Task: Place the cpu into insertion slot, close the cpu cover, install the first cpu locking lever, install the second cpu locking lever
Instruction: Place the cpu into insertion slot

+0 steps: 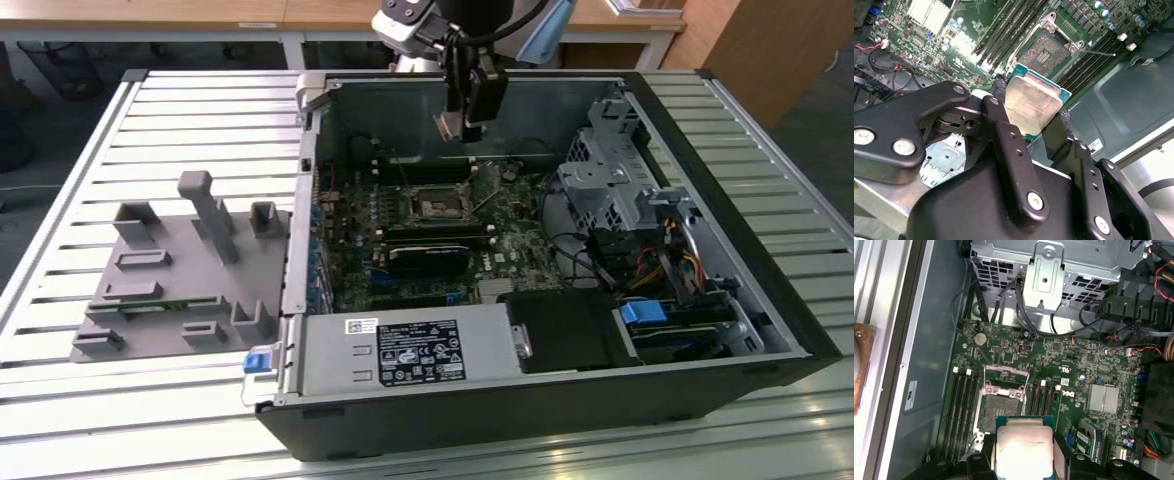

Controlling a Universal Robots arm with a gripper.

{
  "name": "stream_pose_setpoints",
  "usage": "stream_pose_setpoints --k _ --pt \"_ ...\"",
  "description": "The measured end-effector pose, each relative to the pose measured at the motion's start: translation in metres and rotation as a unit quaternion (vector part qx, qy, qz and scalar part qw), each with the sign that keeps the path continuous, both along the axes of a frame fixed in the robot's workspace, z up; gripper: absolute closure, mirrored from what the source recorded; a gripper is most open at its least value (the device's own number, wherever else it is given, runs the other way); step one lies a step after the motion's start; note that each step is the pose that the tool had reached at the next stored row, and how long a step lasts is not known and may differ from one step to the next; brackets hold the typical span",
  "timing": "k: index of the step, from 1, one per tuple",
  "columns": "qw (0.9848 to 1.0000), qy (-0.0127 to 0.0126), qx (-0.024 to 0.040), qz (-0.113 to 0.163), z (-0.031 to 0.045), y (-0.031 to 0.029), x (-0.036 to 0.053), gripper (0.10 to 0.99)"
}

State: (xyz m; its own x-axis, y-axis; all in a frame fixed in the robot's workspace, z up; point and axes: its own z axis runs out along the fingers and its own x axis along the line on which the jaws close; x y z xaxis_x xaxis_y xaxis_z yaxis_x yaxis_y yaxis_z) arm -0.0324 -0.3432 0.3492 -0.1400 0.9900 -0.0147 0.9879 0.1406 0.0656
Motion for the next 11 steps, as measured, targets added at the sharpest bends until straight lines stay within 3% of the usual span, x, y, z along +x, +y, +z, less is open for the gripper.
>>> stream_pose_setpoints --k 11 --pt "0.9999 0.0 -0.0004 -0.014 -0.0079 0.0012 0.0 0.545"
